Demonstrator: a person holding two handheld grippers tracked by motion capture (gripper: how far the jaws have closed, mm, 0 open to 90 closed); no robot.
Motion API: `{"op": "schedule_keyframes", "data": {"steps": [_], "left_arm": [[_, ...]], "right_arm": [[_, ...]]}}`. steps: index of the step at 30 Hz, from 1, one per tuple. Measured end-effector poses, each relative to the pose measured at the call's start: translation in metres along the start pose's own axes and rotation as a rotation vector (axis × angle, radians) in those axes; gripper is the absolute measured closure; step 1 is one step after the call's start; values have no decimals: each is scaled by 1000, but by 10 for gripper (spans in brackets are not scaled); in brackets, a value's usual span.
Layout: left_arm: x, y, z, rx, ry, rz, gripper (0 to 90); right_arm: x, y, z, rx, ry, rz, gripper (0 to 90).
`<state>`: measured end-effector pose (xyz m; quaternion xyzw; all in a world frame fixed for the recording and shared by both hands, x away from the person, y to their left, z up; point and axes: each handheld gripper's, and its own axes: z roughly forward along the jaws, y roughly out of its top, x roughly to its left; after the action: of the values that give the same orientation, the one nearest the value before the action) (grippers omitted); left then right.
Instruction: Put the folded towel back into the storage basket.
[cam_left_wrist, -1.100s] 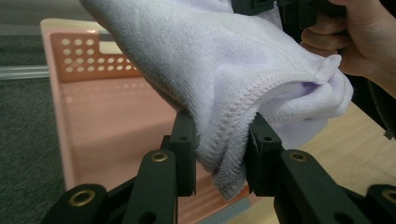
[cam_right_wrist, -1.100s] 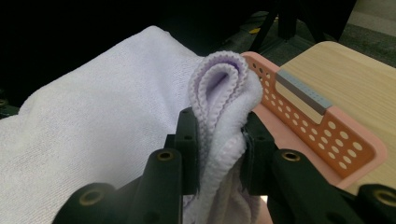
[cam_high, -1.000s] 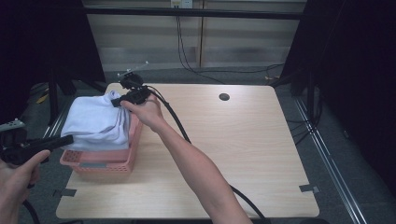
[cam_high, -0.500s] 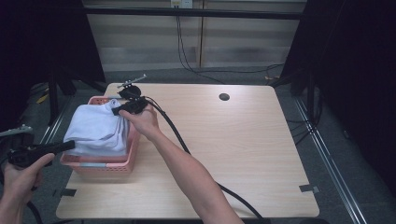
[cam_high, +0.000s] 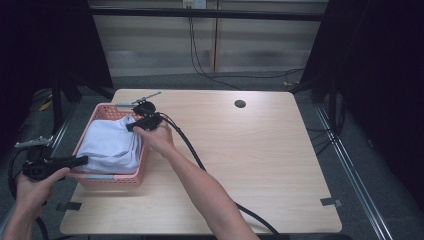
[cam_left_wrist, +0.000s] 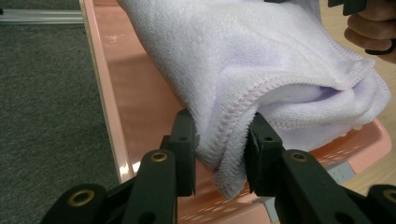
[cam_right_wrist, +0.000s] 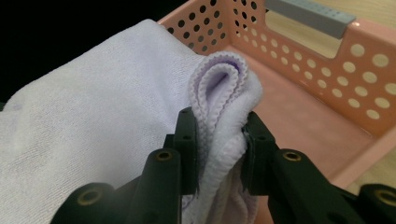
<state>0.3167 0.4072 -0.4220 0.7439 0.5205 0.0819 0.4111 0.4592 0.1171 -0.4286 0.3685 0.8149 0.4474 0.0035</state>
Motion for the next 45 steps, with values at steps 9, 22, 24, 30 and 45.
{"op": "schedule_keyframes", "data": {"steps": [9,22,24,30,45], "left_arm": [[-13,-1,7,56,74,49,528],[-27,6,-1,-12,60,48,383],[-30,7,-1,-15,69,37,384],[-48,6,1,-33,63,61,402],[-120,12,27,-53,3,129,353]], "right_arm": [[-3,-5,8,16,-39,-32,543],[-7,0,-9,-16,28,-53,432],[-8,1,-16,-25,37,-64,430],[-14,-5,-44,-50,55,-100,417],[-49,-48,-145,-113,13,-126,404]]}}
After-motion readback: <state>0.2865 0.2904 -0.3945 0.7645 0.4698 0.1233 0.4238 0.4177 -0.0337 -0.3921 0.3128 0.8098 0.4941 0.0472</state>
